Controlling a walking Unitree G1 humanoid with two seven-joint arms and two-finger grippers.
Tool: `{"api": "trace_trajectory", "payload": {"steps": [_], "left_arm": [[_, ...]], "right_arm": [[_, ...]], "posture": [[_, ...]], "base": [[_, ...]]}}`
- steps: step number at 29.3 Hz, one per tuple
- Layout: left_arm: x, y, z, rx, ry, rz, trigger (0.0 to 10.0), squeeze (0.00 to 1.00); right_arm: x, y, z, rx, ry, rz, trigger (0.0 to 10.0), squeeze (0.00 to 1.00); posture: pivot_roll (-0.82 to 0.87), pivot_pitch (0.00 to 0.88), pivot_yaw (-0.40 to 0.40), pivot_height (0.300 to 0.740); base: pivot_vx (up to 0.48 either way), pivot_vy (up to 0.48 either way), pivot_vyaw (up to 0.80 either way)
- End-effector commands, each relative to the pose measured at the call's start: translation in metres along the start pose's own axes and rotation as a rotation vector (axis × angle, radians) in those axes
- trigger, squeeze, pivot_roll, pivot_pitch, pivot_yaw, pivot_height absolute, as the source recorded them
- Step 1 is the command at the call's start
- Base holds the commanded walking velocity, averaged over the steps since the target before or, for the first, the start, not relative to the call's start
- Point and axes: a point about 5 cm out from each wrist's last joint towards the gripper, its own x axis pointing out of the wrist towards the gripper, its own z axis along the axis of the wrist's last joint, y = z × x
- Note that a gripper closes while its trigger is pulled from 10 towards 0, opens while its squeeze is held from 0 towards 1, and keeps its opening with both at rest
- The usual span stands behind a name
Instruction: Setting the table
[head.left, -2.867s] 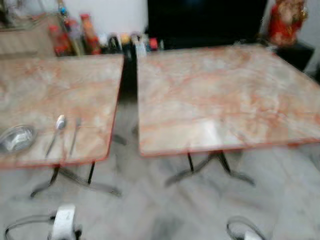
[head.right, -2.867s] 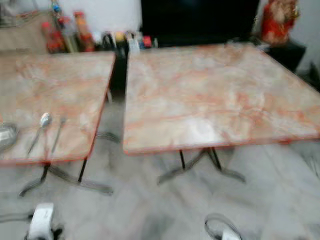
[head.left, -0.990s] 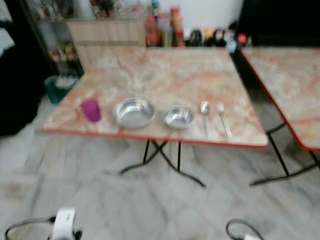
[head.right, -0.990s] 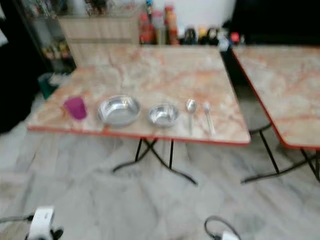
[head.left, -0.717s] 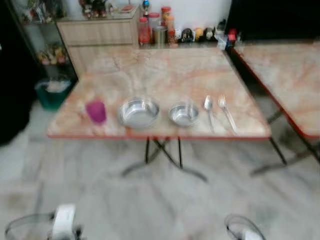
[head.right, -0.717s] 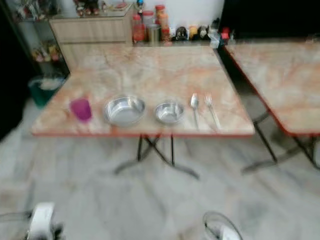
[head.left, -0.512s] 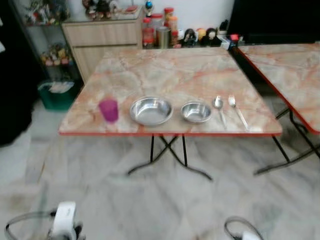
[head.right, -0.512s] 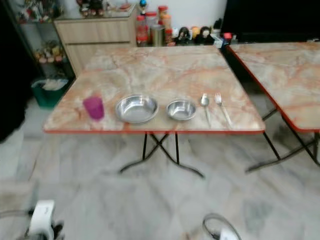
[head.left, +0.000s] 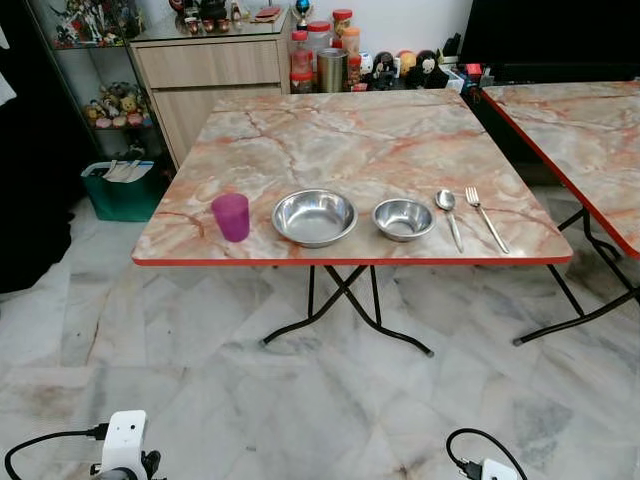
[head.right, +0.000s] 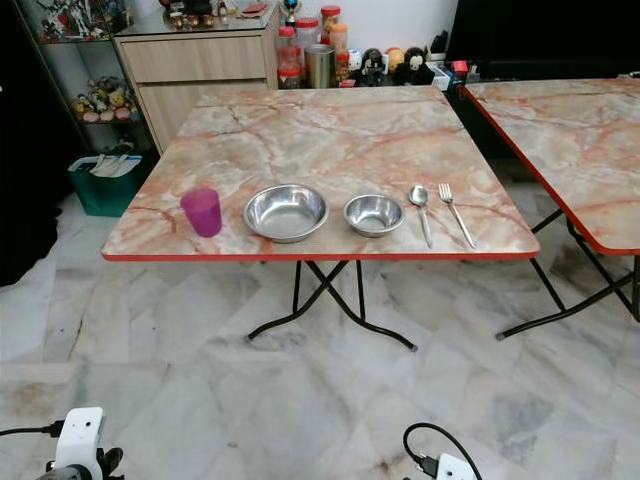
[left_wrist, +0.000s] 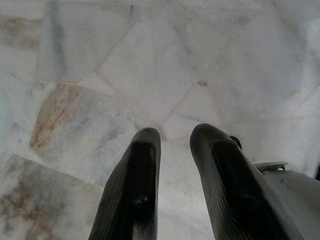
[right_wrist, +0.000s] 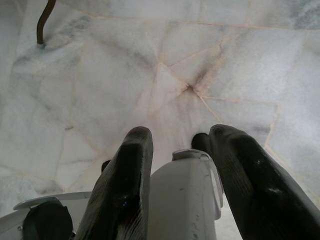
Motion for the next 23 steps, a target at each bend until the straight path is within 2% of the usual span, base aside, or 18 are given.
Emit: {"api": "trace_trajectory", "payload": {"steps": [1,12,15,23], "left_arm": [[0.0003,-0.0004,-0.0001,-0.003,0.009,-0.001,10.0,0.00],[-0.0011,0.0023,-0.0049,0.013,0.027,0.001,10.0,0.00],[-0.0013,0.0030,-0.0045,0.034,0.024,0.002,10.0,0.00],[-0.0016,0.0041,-0.0040,0.021,0.012,0.006,10.0,0.00]], "right_arm": [[-0.0003,-0.0014,-0.0005,0.009,0.000,-0.009,10.0,0.00],[-0.0020,-0.0025,-0.0053,0.020,0.006,-0.004,10.0,0.00],[-0.0022,-0.0023,-0.0060,0.019,0.008,-0.002,10.0,0.00],[-0.0023,-0.0016,-0.0070,0.021,0.011,0.001,10.0,0.00]], "posture": [[0.04,0.000,0.043,0.736],[0.04,0.000,0.045,0.736],[0.04,0.000,0.047,0.736],[0.04,0.000,0.051,0.736]], "base": [[0.000,0.247,0.00],[0.000,0.451,0.00],[0.000,0.000,0.00],[0.000,0.000,0.00]]}}
